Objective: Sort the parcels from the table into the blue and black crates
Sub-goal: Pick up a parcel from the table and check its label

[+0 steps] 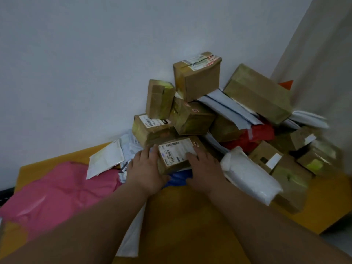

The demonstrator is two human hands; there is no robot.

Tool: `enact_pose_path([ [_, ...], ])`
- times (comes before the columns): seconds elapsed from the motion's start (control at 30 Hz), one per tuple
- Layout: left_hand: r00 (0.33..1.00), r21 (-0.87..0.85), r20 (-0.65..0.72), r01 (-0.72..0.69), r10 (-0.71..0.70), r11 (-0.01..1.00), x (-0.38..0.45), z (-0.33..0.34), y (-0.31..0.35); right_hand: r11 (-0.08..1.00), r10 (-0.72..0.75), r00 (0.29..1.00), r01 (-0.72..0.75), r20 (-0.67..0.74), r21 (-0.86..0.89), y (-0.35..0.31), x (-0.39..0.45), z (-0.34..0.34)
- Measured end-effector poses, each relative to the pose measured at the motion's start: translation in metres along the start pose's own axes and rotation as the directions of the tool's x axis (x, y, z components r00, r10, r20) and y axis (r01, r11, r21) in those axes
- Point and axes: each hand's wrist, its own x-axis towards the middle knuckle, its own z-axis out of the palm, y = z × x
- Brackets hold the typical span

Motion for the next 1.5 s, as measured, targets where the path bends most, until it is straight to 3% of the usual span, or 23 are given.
enact_pose_path([
  [0.13,0.995,-0.105,0.057,0.084,-0.078,0.991,0.024,0.012,0.018,0.996,-0.088,0.996,0.088,0.010,0.017,0.014,0.018,0.003],
  [0.3,0.994,-0.281,-0.006,0.105,-0.112,0.954,0.026,0.007,0.016,0.987,-0.136,0.989,0.140,-0.056,0.078,0.016,0.026,0.003],
  [0.43,0.994,-0.319,0.007,0.101,-0.104,0.942,0.005,-0.006,-0.001,0.981,-0.161,0.983,0.169,-0.085,0.093,0.014,0.028,-0.006],
  [0.6,0.998,-0.400,0.032,0.069,-0.061,0.914,-0.026,-0.030,-0.029,0.985,-0.171,0.985,0.170,0.031,0.037,-0.001,0.025,-0.017],
  [0.77,0.988,-0.593,-0.122,0.003,-0.093,0.806,-0.060,-0.045,-0.051,0.966,-0.234,0.971,0.238,-0.047,0.102,-0.031,0.006,-0.019],
  [0.87,0.909,-0.761,-0.170,0.124,-0.380,0.637,-0.085,-0.044,-0.056,0.945,-0.204,0.962,0.242,-0.182,0.220,-0.060,-0.016,-0.010],
  [0.93,0.866,-0.876,0.004,0.244,-0.500,0.416,-0.104,-0.041,-0.059,0.910,-0.189,0.948,0.267,-0.256,0.317,-0.081,-0.031,-0.002],
  [1.0,0.866,-0.929,0.208,0.320,-0.455,0.185,-0.120,-0.038,-0.064,0.861,-0.205,0.948,0.293,-0.242,0.416,-0.102,-0.047,0.002],
  [1.1,0.886,-0.932,0.329,0.359,-0.328,0.036,-0.139,-0.039,-0.071,0.811,-0.282,0.951,0.308,-0.128,0.497,-0.129,-0.067,0.005],
  [1.27,0.881,-0.936,0.329,0.352,-0.340,0.007,-0.164,-0.047,-0.097,0.704,-0.278,0.954,0.285,-0.117,0.651,-0.160,-0.087,0.003],
  [1.5,0.879,-0.939,0.276,0.332,-0.389,0.084,-0.184,-0.054,-0.110,0.625,-0.260,0.962,0.231,-0.080,0.745,-0.171,-0.097,0.002],
])
